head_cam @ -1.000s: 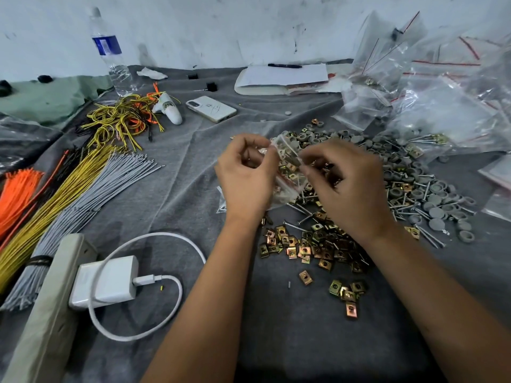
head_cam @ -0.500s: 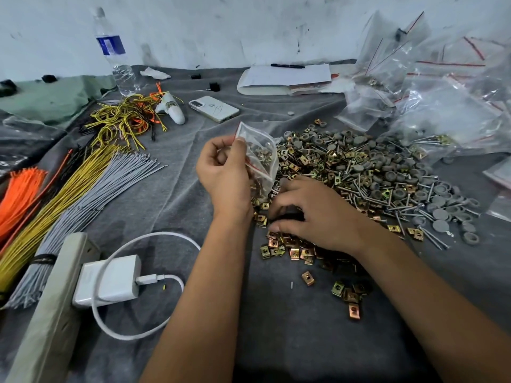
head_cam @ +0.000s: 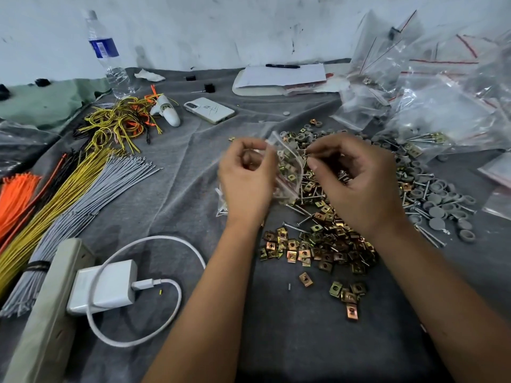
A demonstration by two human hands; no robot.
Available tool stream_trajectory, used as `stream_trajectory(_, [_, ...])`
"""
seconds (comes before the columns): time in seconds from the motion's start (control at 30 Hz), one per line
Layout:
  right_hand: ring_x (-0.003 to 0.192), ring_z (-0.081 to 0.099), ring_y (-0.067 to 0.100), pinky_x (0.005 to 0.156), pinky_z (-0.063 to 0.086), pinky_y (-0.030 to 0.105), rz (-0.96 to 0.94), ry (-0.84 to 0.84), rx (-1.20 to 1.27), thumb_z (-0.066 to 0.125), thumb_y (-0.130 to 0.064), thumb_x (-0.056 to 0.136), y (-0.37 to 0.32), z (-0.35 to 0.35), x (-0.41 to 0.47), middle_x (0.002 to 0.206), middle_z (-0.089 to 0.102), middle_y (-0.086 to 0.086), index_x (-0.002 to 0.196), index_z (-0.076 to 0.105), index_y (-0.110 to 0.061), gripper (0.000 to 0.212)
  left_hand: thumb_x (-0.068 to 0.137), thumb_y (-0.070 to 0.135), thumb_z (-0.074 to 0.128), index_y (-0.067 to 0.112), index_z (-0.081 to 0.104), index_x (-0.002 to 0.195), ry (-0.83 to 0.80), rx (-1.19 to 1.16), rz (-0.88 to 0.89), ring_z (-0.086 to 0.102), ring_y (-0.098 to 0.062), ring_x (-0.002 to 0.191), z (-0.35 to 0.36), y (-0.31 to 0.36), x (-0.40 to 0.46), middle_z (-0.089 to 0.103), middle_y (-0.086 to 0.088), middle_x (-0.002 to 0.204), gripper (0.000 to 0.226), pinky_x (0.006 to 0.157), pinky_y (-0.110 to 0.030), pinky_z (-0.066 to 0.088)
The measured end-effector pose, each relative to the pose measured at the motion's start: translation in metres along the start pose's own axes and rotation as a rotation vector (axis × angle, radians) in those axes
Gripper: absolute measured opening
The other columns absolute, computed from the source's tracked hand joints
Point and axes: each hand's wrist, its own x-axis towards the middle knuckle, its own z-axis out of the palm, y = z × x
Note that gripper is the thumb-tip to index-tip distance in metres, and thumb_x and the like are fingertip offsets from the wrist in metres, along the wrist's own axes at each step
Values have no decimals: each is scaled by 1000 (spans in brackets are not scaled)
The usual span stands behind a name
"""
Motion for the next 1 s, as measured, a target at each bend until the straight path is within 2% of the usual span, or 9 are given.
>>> stream_trajectory(0.1, [85, 71, 11, 77, 60, 35, -39, 34, -142, 77, -9, 90, 2, 2, 0, 92, 74, 0, 98, 74, -6, 9, 91, 13, 74, 10, 66, 87, -104, 103, 74, 46, -12, 46, 8, -3, -6, 53, 5, 53, 10, 46, -27, 36])
stream_trajectory(0.23, [82, 69, 8, 75, 57, 29, -30, -38, -197, 81, -11, 86, 4, 4, 0, 89, 75, -2, 93, 76, -9, 9, 91, 13, 75, 10, 66, 88, -101, 158, 89, 44, -7, 44, 9, -4, -7, 53, 8, 50, 10, 44, -22, 33])
stream_trajectory(0.4, [78, 60, 15, 69, 47, 27, -114, 31, -244, 72, -20, 97, 6, 3, 2, 86, 66, 4, 92, 75, -5, 16, 92, 17, 75, 9, 66, 95, -22, 25, 18, 59, -32, 49, 7, -1, -6, 63, -15, 60, 12, 50, -40, 50])
stream_trajectory(0.53, [75, 59, 12, 64, 47, 32, -46, -182, -204, 65, -45, 98, 3, 10, -3, 86, 65, -4, 96, 75, -13, 34, 92, 19, 77, 9, 64, 97, 26, -81, -41, 64, -22, 52, 4, 2, -4, 68, -14, 65, 17, 51, -31, 52])
stream_trajectory(0.6, [79, 63, 11, 70, 53, 36, -16, -240, -243, 71, -43, 93, 4, 13, -5, 90, 70, -7, 99, 75, -17, 27, 92, 19, 78, 7, 63, 99, 27, -105, -67, 66, -27, 55, 3, 4, -4, 68, -13, 66, 21, 55, -34, 54])
stream_trajectory(0.73, [82, 66, 13, 75, 57, 36, -19, -93, -200, 72, -14, 95, 6, 9, -1, 96, 74, 0, 105, 75, -7, 13, 94, 33, 74, 13, 62, 99, 55, -83, 11, 71, -19, 67, 4, 9, -6, 71, -5, 76, 24, 57, -34, 57])
stream_trajectory(0.87, [64, 68, 17, 51, 53, 38, -128, 223, -115, 57, -13, 105, 3, 0, 2, 85, 69, 3, 108, 68, -1, 16, 94, 56, 58, 20, 65, 111, 99, 254, 174, 60, -14, 110, -3, 6, -5, 65, 7, 110, 40, 94, -40, 53])
stream_trajectory(0.93, [59, 69, 13, 45, 49, 36, -171, 353, -74, 51, -13, 109, 3, -5, 1, 80, 66, -1, 111, 64, -8, 14, 94, 61, 52, 28, 58, 126, -54, 244, 112, 55, -11, 125, -3, 7, -5, 61, 10, 126, 46, 107, -45, 48])
stream_trajectory(1.0, [54, 66, 7, 41, 45, 36, -169, 426, -44, 47, -12, 110, 4, -9, 1, 76, 62, -6, 112, 62, -14, 15, 95, 59, 52, 29, 52, 136, -265, 131, 34, 62, -11, 123, 1, 9, -9, 64, 5, 132, 51, 107, -49, 50])
